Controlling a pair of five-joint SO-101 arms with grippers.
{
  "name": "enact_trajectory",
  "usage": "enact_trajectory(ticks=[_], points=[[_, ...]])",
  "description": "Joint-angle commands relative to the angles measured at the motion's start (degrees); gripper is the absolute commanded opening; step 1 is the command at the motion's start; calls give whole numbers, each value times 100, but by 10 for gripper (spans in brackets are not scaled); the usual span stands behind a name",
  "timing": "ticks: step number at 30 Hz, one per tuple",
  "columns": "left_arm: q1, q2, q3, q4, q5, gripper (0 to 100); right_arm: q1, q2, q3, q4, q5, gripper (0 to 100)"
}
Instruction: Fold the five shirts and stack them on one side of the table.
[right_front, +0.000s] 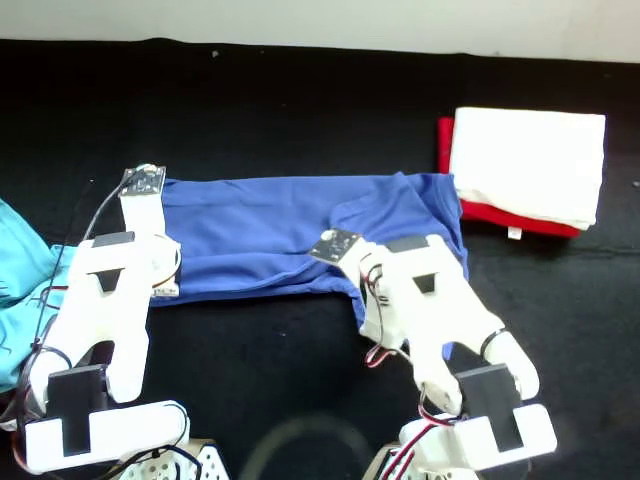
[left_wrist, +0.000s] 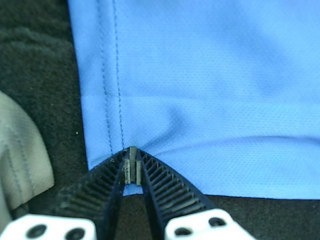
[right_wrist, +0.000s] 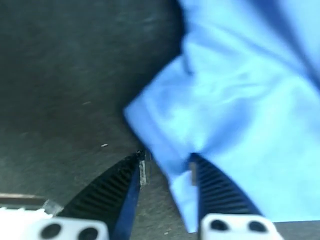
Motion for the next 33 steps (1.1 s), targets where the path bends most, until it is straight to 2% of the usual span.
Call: enact_trajectory(ticks=[1,5,12,19,33], points=[[75,-4,40,-88,35,8,101,171,-145,-136,70,14],[75,-4,40,-88,35,8,541,163,-699,-57,70,5],[75,-4,40,-88,35,8,1121,207,-2563,760,79,5],[75,-4,40,-88,35,8,1051,479,-4048,690,79,5],[75,-4,40,-88,35,8,664,3064,-6765,699,53,9]])
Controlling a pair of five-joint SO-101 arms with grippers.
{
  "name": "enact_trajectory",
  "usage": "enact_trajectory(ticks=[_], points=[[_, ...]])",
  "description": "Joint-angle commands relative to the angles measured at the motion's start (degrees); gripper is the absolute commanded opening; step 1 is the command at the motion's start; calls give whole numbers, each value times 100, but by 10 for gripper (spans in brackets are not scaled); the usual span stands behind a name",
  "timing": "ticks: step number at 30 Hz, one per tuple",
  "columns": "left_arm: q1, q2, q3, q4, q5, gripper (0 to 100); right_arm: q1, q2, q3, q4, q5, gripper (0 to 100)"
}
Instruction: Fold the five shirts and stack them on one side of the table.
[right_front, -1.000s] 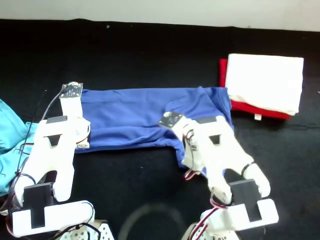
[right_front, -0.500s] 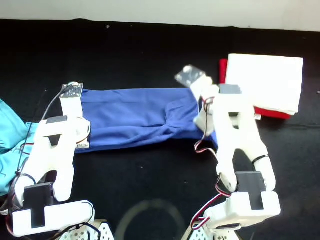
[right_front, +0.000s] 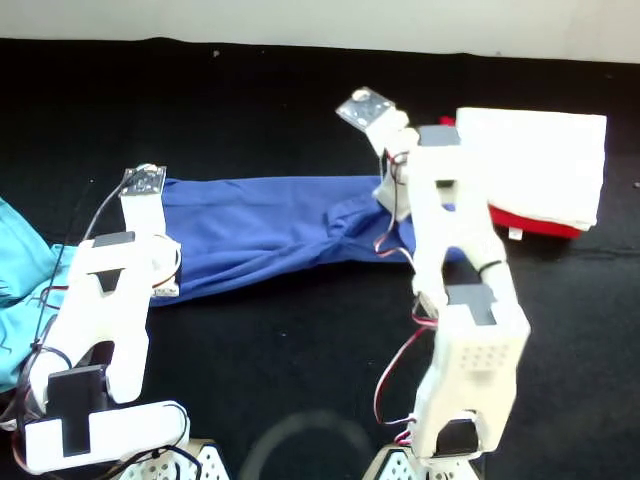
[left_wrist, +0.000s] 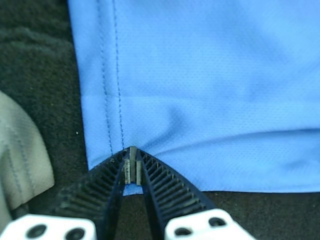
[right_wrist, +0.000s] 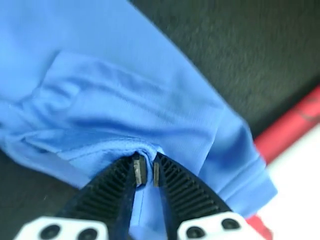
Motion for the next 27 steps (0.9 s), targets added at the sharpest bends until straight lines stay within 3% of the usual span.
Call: enact_trajectory(ticks=[1,4,7,10,19,25,27], points=[[66,-4,40,-88,35,8,-207,321,-681,-13,53,9],[66,-4,40,-88,35,8,-312,690,-954,-13,44,29],[66,-4,40,-88,35,8,-330,989,-1156,-13,18,112],[66,-4,40,-88,35,8,-286,1130,-1376,-13,-413,172],[66,-4,40,-88,35,8,66,1130,-2308,66,-1943,173],[66,-4,40,-88,35,8,-4,1130,-3090,1569,-2110,163],[66,-4,40,-88,35,8,-40,1138,-3363,2026,-2110,96]])
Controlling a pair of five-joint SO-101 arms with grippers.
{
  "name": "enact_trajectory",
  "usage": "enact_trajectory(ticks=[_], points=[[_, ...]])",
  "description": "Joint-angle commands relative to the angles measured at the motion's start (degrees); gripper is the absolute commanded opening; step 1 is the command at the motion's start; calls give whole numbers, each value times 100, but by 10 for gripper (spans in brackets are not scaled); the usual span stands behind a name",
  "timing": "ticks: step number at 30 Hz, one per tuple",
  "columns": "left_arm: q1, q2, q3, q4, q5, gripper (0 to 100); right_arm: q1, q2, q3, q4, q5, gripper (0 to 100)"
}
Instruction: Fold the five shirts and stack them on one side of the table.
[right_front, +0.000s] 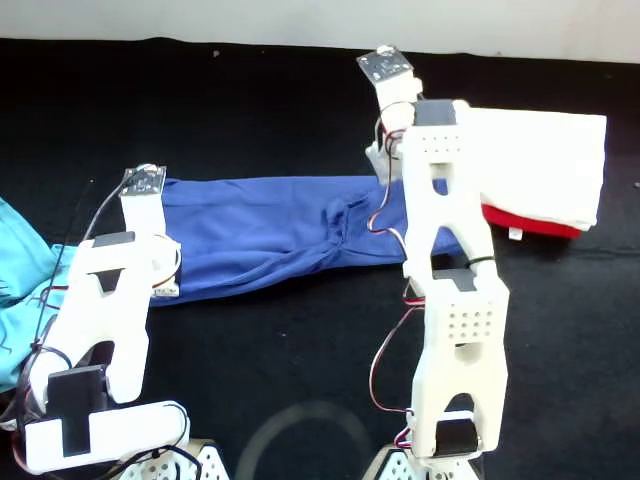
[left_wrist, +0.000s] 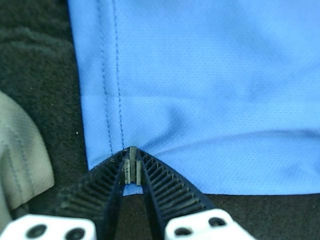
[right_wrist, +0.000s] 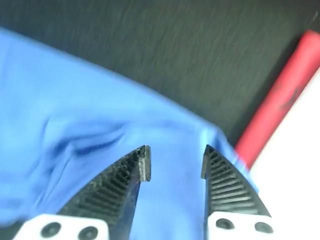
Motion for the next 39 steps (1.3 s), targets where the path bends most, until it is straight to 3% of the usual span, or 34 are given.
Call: enact_trajectory(ticks=[1,2,9,18,22,30,39], points=[[66,-4,40,-88,35,8,-48,-75,-673,760,-70,42],[66,-4,40,-88,35,8,-40,-75,-804,875,-70,0],[66,-4,40,-88,35,8,259,13,-927,1209,-62,5],[66,-4,40,-88,35,8,875,1323,-787,-145,-62,5],[66,-4,40,-88,35,8,910,1596,-1376,-136,-97,5],[66,-4,40,-88,35,8,242,1552,-3978,1578,-105,5],[66,-4,40,-88,35,8,-444,1771,-3134,1560,-870,5]])
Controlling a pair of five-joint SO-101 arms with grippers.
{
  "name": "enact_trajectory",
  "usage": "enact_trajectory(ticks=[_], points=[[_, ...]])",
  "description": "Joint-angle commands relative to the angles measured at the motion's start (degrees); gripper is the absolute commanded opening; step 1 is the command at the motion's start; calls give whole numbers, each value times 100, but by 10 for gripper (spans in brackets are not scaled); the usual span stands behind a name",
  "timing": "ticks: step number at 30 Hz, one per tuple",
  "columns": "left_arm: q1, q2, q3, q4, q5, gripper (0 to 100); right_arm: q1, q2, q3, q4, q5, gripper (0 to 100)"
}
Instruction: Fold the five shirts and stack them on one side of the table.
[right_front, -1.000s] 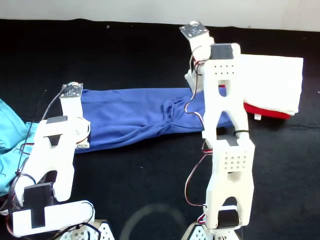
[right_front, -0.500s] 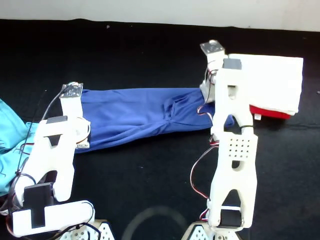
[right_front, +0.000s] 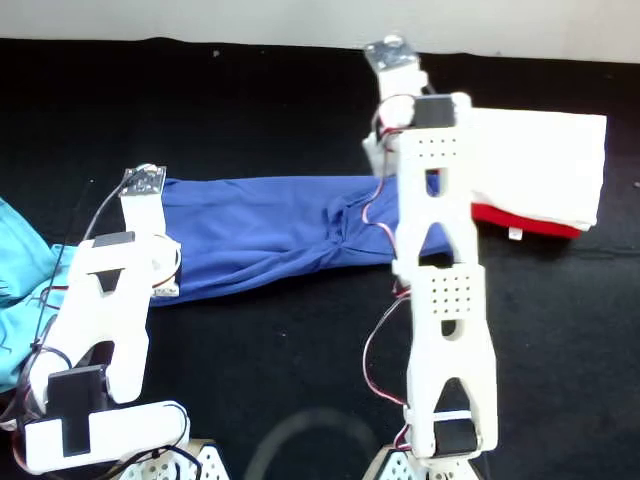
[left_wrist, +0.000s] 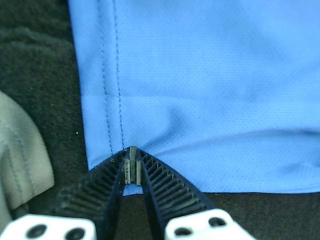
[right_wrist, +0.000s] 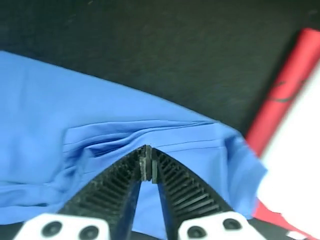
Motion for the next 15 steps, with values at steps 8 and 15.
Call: enact_trajectory(ticks=[8,15], points=[[57,-4,40,-88,35,8,-646,-163,840,84,-571,5],[57,-4,40,-88,35,8,-673,-1464,1877,84,-897,5]])
